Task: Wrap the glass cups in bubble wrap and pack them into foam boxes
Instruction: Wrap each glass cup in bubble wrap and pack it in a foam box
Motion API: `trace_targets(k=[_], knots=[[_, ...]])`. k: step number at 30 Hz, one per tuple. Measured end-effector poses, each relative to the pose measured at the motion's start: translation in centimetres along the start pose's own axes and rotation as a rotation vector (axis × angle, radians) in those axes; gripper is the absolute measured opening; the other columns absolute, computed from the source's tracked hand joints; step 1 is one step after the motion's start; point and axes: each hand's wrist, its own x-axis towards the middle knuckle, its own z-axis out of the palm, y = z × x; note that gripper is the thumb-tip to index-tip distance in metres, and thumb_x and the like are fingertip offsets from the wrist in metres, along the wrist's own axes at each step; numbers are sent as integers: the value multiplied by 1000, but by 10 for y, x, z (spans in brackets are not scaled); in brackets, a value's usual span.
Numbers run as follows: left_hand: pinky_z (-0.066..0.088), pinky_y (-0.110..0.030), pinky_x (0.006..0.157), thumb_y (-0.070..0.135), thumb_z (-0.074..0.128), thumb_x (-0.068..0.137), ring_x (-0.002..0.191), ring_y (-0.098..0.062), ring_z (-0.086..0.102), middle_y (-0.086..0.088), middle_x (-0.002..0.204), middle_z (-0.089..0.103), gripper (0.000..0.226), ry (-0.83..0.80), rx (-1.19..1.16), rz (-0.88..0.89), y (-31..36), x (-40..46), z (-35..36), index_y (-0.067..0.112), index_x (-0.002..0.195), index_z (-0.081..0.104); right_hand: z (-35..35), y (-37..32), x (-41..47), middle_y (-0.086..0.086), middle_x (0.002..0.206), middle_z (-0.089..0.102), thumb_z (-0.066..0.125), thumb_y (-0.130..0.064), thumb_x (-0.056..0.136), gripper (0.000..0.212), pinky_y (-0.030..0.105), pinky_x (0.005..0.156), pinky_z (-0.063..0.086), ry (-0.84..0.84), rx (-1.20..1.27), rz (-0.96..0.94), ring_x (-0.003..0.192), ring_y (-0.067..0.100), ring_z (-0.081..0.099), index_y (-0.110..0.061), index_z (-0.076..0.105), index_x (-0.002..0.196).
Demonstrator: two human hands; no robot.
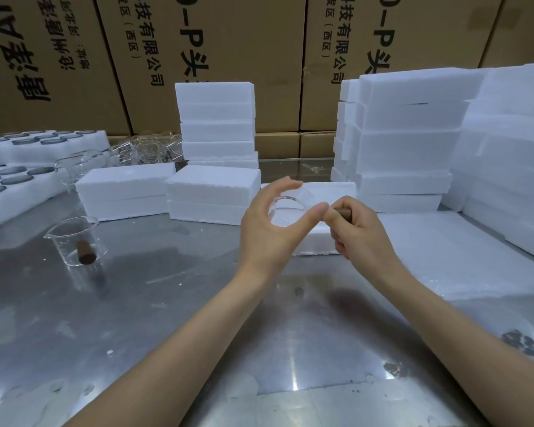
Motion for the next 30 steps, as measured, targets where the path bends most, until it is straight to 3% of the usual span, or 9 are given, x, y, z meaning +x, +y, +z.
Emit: trace_targets(k=[4, 7, 9, 13, 17, 20, 24, 27, 30], knots=[[44, -3, 81, 39, 77, 76, 101, 10, 58, 27, 103, 67, 20, 44, -68, -43, -1, 3, -1, 36, 95, 72, 0, 0, 0, -16, 45, 49, 55, -30, 95, 36, 16, 42, 30, -2, 1, 25, 39, 4, 35, -11, 43, 67], [42, 0, 73, 41, 69, 84, 94, 13, 60, 27, 98, 69, 17, 12, -143, -96, 2, 6, -4, 32, 97, 75, -2, -2, 0, -21, 46, 53, 53, -28, 96, 36, 14, 38, 31, 7, 23, 59, 37, 4, 34, -7, 42, 69], [45, -3, 77, 47, 66, 84, 95, 14, 60, 29, 99, 69, 26, -38, -171, -142, 3, 7, -6, 31, 101, 75, -4, -5, 1, -22, 44, 52, 52, -26, 97, 37, 14, 36, 30, 19, 60, 97, 35, 4, 32, -8, 40, 68], [42, -16, 93, 56, 65, 69, 110, 1, 58, 29, 107, 67, 38, -184, -246, -245, 3, 12, -14, 36, 100, 76, -10, -7, 2, -19, 40, 48, 51, -26, 98, 38, 16, 37, 25, 25, 187, 187, 35, 5, 27, -12, 37, 65], [44, -18, 97, 34, 63, 73, 110, -2, 57, 21, 107, 70, 33, -381, -416, -257, 1, 19, -26, 27, 104, 71, -17, -5, 5, -14, 39, 37, 51, -32, 97, 32, 18, 39, 25, -7, 263, 277, 36, 5, 26, -10, 49, 74], [40, -15, 103, 18, 71, 80, 120, -2, 54, 16, 118, 67, 32, -480, -455, -228, -3, 21, -32, 25, 111, 68, -20, -4, 6, -12, 42, 30, 51, -34, 96, 34, 20, 41, 24, -23, 323, 330, 36, 6, 23, -15, 50, 68], [46, -20, 95, 12, 71, 73, 122, -8, 54, 14, 129, 61, 55, -523, -373, -200, -4, 19, -31, 34, 122, 62, -21, -2, 6, -11, 41, 29, 50, -37, 96, 35, 19, 39, 22, -68, 419, 423, 33, 6, 21, -18, 50, 67], [41, -28, 104, 23, 79, 69, 123, -4, 53, 21, 128, 60, 65, -471, -193, -140, -4, 18, -28, 43, 127, 58, -20, 0, 6, -11, 39, 29, 48, -38, 97, 33, 20, 41, 20, -93, 431, 440, 33, 6, 20, -18, 52, 70], [44, -16, 97, 31, 82, 65, 114, 5, 54, 28, 123, 58, 62, -374, -75, -55, -4, 15, -24, 48, 120, 59, -19, 0, 5, -11, 40, 29, 48, -38, 97, 36, 20, 41, 22, -88, 417, 422, 33, 7, 20, -18, 52, 66]])
